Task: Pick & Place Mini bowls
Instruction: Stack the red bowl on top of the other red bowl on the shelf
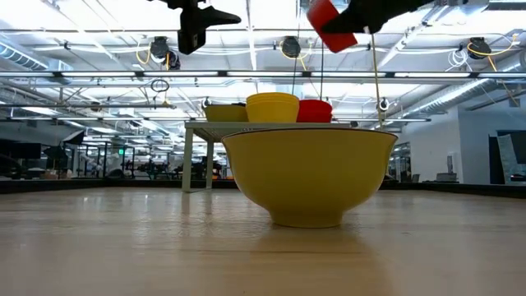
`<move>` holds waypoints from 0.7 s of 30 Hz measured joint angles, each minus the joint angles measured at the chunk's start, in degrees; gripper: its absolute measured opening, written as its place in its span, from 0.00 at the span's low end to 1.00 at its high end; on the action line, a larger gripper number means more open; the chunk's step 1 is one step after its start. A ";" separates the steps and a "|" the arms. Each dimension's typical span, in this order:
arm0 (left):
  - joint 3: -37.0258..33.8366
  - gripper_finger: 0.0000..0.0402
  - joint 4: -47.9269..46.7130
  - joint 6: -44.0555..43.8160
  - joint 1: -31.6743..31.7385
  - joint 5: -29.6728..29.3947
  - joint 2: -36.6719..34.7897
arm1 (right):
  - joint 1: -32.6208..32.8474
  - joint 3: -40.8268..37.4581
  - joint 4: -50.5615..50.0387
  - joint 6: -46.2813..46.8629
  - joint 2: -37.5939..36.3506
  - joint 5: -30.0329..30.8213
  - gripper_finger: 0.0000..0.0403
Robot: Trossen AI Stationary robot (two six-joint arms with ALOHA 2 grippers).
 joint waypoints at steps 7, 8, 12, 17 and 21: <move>0.00 0.47 3.62 0.04 0.64 -0.07 0.00 | -16.36 1.93 0.18 1.89 3.48 -6.49 0.00; 0.00 0.47 4.53 0.02 0.75 -0.08 0.00 | -18.39 2.43 0.08 2.72 4.71 -7.90 0.00; 0.00 0.47 5.95 0.31 1.03 -0.04 0.00 | -24.58 4.82 -0.10 4.60 9.74 -10.89 0.00; 0.00 0.47 5.90 1.36 1.01 -0.06 0.00 | -29.59 8.25 0.19 3.50 14.86 -10.92 0.00; 0.00 0.47 5.90 3.02 1.14 -0.05 0.00 | -32.45 11.07 0.21 3.30 18.56 -10.95 0.00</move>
